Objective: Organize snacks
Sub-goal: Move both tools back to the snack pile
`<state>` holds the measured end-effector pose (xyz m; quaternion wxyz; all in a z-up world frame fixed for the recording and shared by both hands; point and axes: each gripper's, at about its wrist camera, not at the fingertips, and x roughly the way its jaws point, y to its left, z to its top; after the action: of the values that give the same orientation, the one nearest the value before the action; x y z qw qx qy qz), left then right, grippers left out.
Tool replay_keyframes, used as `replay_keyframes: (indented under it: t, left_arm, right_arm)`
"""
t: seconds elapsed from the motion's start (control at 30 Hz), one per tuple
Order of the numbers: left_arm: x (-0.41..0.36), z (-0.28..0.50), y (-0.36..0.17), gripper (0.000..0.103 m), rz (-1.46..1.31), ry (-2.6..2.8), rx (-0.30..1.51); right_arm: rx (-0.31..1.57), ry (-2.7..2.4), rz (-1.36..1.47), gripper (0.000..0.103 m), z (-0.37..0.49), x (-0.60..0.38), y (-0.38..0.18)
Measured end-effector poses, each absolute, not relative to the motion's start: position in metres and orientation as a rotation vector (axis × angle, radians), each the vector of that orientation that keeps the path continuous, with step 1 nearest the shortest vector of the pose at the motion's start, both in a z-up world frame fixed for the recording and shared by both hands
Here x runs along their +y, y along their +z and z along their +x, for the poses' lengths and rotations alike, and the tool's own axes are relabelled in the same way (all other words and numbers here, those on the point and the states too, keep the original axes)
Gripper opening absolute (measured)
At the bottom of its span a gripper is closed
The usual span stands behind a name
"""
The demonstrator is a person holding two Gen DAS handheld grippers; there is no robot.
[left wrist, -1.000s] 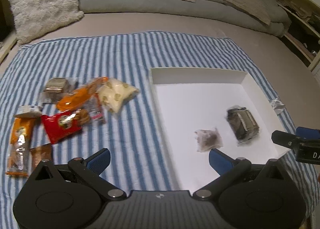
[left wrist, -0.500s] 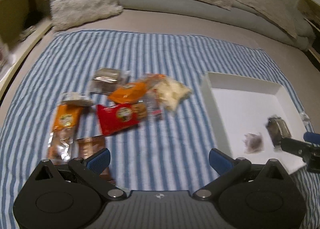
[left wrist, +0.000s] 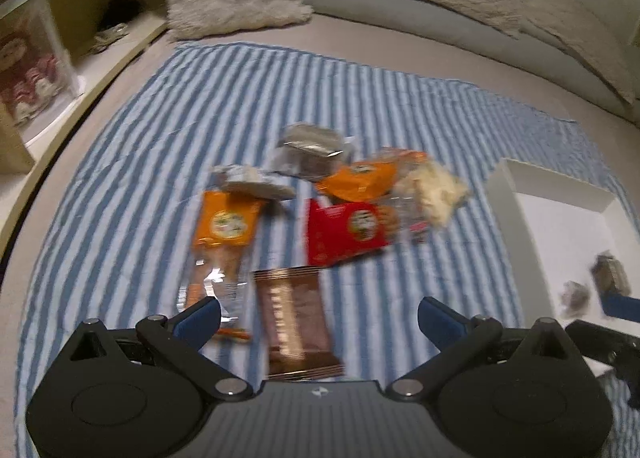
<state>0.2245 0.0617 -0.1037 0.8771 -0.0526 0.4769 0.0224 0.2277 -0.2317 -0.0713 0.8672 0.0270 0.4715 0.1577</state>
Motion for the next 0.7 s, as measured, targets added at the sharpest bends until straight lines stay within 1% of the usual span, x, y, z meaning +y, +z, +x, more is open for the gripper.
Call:
replay_keyframes:
  t: [0.1,0.2,0.3,0.4,0.43,0.47,0.5,0.53,0.57,0.6,0.7]
  left_arm:
    - [0.072,0.227,-0.110,0.103,-0.112,0.069,1.011]
    - [0.078,0.231,-0.116,0.103,-0.122,0.091,1.038]
    - [0.080,0.234,-0.120,0.103,-0.132,0.074,1.058]
    - [0.079,0.238,-0.124,0.103,-0.177,0.023,1.088]
    - [0.079,0.239,-0.125,0.103,-0.207,0.006,1.099]
    - [0.080,0.240,-0.127,0.103,-0.244,-0.014,1.115]
    - [0.079,0.241,-0.129,0.102,-0.271,-0.032,1.128]
    - [0.079,0.242,-0.130,0.101,-0.291,-0.050,1.137]
    - [0.078,0.243,-0.132,0.097,-0.303,-0.065,1.144]
    - [0.077,0.244,-0.134,0.093,-0.305,-0.075,1.148]
    - [0.074,0.249,-0.140,0.087,-0.287,-0.092,1.165]
  right_arm:
    - [0.976,0.376,0.088,0.103,0.227,-0.215,-0.080]
    - [0.971,0.444,0.046,0.103,0.225,-0.196,-0.088]
    - [1.047,0.595,-0.002,0.103,0.230,-0.173,-0.098]
    - [1.070,0.682,-0.073,0.102,0.234,-0.153,-0.107]
    - [1.080,0.698,-0.109,0.102,0.236,-0.147,-0.110]
    - [1.079,0.722,-0.135,0.098,0.236,-0.141,-0.110]
    - [1.074,0.754,-0.161,0.094,0.237,-0.135,-0.112]
    - [1.070,0.794,-0.188,0.092,0.238,-0.129,-0.114]
    - [1.067,0.826,-0.209,0.089,0.238,-0.124,-0.115]
    - [1.063,0.853,-0.227,0.088,0.240,-0.118,-0.117]
    - [1.052,0.926,-0.274,0.087,0.241,-0.103,-0.122]
